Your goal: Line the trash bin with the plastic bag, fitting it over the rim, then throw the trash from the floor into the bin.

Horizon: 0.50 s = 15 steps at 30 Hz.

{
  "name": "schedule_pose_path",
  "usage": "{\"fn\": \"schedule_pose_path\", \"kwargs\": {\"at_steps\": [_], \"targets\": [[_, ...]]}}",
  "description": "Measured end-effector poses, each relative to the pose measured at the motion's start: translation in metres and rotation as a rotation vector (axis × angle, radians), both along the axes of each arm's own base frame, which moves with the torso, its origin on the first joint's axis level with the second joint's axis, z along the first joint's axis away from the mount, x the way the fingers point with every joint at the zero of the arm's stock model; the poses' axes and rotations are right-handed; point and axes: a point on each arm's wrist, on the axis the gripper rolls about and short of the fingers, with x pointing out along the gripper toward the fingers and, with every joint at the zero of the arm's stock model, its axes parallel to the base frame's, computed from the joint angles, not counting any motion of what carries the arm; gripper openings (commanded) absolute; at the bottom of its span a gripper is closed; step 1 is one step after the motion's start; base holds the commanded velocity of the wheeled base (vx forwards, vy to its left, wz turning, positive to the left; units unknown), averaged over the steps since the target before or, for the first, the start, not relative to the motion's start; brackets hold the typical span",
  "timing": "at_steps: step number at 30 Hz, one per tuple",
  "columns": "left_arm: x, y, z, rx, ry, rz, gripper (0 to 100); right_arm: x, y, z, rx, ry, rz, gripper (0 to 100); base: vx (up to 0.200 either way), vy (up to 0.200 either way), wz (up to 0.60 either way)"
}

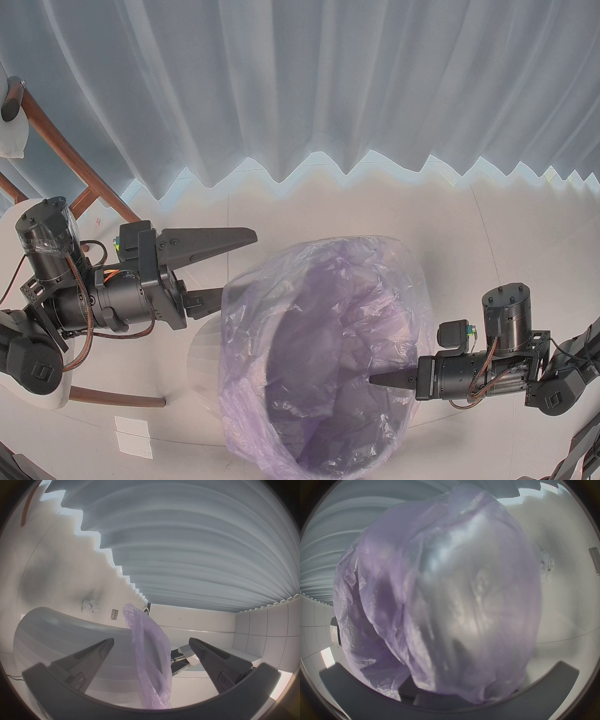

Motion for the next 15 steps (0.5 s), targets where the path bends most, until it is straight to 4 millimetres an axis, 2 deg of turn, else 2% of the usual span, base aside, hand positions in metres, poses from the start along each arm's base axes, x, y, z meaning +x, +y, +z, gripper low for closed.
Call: {"fn": "schedule_pose_path", "kwargs": {"at_steps": [1, 2, 15], "targets": [[0.0001, -0.0004, -0.0007, 0.001, 0.002, -0.001, 100, 0.0002, 0.0004, -0.0001, 0.0, 0.0, 0.001, 0, 0.0, 0.0, 0.0], [0.0, -0.0006, -0.001, 0.002, 0.004, -0.002, 0, 0.0004, 0.0006, -0.0004, -0.001, 0.001, 0.001, 0, 0.0, 0.0, 0.0], [0.0026, -0.0023, -0.006, 0.009, 0.02, -0.002, 0, 0.0026, 0.0026, 0.0023, 0.027, -0.027, -0.002, 0, 0.0, 0.0, 0.0]]}}
